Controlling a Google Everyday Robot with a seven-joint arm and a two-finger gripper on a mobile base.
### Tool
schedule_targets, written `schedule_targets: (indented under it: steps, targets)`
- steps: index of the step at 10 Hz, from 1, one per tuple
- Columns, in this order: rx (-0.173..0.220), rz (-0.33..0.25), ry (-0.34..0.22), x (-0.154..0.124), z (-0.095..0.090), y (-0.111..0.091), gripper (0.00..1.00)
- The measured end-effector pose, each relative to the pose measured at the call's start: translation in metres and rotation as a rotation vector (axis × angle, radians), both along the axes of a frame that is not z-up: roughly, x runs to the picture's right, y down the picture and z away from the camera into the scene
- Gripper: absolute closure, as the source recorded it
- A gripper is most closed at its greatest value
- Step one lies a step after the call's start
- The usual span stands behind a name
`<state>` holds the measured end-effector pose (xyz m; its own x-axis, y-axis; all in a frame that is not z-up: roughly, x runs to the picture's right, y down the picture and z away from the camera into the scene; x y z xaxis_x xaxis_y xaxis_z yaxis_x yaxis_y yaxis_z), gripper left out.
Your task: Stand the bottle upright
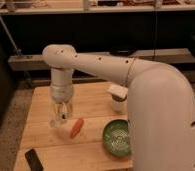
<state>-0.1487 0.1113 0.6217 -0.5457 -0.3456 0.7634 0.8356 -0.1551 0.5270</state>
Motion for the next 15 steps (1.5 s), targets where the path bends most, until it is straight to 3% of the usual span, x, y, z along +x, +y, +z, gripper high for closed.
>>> schedule_targets:
  steps: [7, 11, 15]
  targets:
    - [-0.079, -0.049, 0.011, -0.002, -0.022, 0.038, 1.0]
    - [-0.151, -0.088, 0.059, 0.018, -0.037, 0.067, 1.0]
    - [-0.207, -0.129, 0.116, 0.037, -0.04, 0.08, 1.0]
